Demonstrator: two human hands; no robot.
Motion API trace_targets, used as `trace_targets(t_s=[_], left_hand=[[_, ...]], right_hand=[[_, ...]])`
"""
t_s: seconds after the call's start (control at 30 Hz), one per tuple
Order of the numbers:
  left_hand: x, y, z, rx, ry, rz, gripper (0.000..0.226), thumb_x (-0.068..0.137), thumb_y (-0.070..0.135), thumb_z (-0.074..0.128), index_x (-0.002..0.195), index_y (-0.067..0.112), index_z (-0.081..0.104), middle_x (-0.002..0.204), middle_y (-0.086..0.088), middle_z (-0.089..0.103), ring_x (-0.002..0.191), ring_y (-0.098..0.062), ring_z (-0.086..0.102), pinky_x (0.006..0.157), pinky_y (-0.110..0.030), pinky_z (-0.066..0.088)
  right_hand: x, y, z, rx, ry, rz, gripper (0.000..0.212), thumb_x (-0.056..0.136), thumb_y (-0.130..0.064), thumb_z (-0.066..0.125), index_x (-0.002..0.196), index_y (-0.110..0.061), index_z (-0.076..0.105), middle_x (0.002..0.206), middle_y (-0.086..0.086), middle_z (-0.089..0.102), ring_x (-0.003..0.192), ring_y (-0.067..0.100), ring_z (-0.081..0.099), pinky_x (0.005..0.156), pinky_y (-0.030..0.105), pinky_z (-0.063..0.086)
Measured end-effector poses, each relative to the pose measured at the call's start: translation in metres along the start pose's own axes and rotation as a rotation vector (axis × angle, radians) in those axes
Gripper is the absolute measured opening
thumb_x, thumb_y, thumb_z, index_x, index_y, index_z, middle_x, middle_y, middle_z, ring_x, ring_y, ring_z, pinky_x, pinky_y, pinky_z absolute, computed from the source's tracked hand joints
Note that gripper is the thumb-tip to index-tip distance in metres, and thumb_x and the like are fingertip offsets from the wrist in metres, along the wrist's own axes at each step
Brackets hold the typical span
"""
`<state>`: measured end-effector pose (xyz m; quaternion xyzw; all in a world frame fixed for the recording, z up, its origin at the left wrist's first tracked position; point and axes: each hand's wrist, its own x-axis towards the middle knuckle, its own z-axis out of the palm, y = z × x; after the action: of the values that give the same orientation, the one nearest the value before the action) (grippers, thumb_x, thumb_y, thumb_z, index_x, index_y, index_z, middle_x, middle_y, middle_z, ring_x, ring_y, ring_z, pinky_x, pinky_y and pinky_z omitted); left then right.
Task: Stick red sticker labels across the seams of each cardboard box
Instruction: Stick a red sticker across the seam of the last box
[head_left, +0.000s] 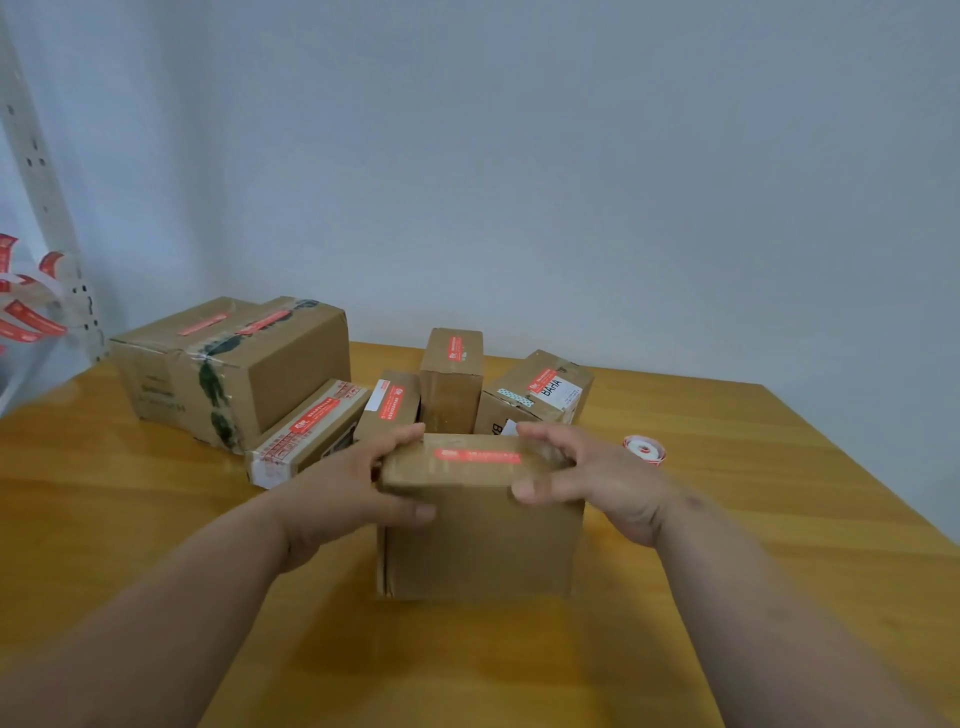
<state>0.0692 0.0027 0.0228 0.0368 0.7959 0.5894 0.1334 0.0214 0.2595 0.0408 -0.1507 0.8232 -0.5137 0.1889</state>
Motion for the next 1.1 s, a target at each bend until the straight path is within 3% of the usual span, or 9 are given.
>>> trace_targets(t_s=[0.13,0.27,0.37,0.5,0.6,0.67,0.8,0.93,1.1], left_hand=[[-0.004,-0.007,-0.008,-0.363,0.121,-0.070,0.102,0.027,0.062,0.090,0.119,0.030,0.063,0.117,-0.005,0.066,0.105,-0.028,0.064,0.075,-0.042,0.055],[-0.005,-0.014,-0.004,-0.600,0.143,-0.219,0.072,0.063,0.060,0.073,0.120,0.018,0.061,0.114,-0.019,0.066,0.099,-0.038,0.067,0.078,-0.050,0.056],[-0.002,-0.018,-0.001,-0.620,0.087,-0.281,0.065,0.068,0.062,0.063,0.116,0.019,0.064,0.112,-0.018,0.069,0.097,-0.039,0.068,0.083,-0.049,0.054],[-0.007,-0.017,0.001,-0.536,0.014,-0.264,0.054,0.075,0.046,0.068,0.119,0.014,0.063,0.112,-0.018,0.067,0.100,-0.040,0.067,0.084,-0.054,0.054],[-0.005,-0.013,0.005,-0.395,-0.009,-0.179,0.051,0.077,0.026,0.076,0.125,0.022,0.060,0.129,-0.011,0.058,0.114,-0.032,0.059,0.090,-0.055,0.053],[-0.002,-0.007,0.009,-0.353,0.026,-0.099,0.060,0.077,0.022,0.077,0.130,0.033,0.052,0.132,0.001,0.057,0.119,-0.024,0.054,0.096,-0.053,0.050],[-0.002,0.010,0.016,-0.295,0.076,0.144,0.104,0.062,0.019,0.086,0.142,0.052,0.028,0.131,0.023,0.054,0.123,-0.004,0.049,0.094,-0.036,0.044],[-0.004,0.019,0.026,-0.190,0.134,0.297,0.114,0.064,0.017,0.087,0.140,0.056,0.012,0.113,0.049,0.048,0.095,0.035,0.043,0.085,-0.012,0.049],[-0.003,0.018,0.035,0.077,0.278,0.314,0.148,0.042,0.064,0.089,0.147,0.050,-0.014,0.158,0.020,0.009,0.145,-0.008,0.015,0.116,-0.046,0.029]], right_hand=[[-0.004,-0.003,-0.006,0.373,0.097,-0.069,0.079,0.057,-0.049,0.079,0.131,-0.036,0.056,0.129,-0.011,0.064,0.122,0.016,0.055,0.109,0.041,0.036],[-0.013,-0.015,-0.007,0.324,0.015,-0.100,0.070,0.065,-0.053,0.068,0.133,-0.042,0.052,0.122,-0.021,0.063,0.107,0.008,0.056,0.085,0.032,0.034],[-0.016,-0.023,-0.003,0.269,0.000,-0.096,0.055,0.072,-0.045,0.065,0.125,-0.037,0.058,0.108,-0.019,0.070,0.101,0.010,0.061,0.087,0.032,0.037],[-0.010,-0.028,-0.001,0.247,0.208,-0.105,0.067,0.057,-0.051,0.084,0.117,-0.029,0.063,0.113,-0.006,0.072,0.111,0.019,0.064,0.103,0.047,0.045],[-0.011,-0.030,0.003,0.126,0.304,-0.176,0.060,0.056,-0.041,0.091,0.108,-0.031,0.063,0.105,-0.008,0.072,0.100,0.011,0.067,0.093,0.034,0.053],[-0.013,-0.033,0.008,0.012,0.342,-0.257,0.057,0.059,-0.033,0.092,0.107,-0.036,0.061,0.104,-0.013,0.069,0.096,0.005,0.065,0.085,0.025,0.052],[-0.014,-0.040,0.013,-0.156,0.394,-0.367,0.069,0.058,-0.029,0.092,0.116,-0.040,0.057,0.120,-0.027,0.056,0.110,-0.001,0.057,0.095,0.027,0.048],[-0.018,-0.044,0.019,-0.331,0.424,-0.417,0.065,0.062,-0.027,0.090,0.105,-0.050,0.048,0.118,-0.040,0.040,0.107,-0.017,0.046,0.085,0.004,0.035],[-0.015,-0.036,0.024,-0.470,0.400,-0.371,0.061,0.064,-0.033,0.087,0.114,-0.042,0.052,0.118,-0.030,0.044,0.103,-0.013,0.044,0.084,0.004,0.033]])
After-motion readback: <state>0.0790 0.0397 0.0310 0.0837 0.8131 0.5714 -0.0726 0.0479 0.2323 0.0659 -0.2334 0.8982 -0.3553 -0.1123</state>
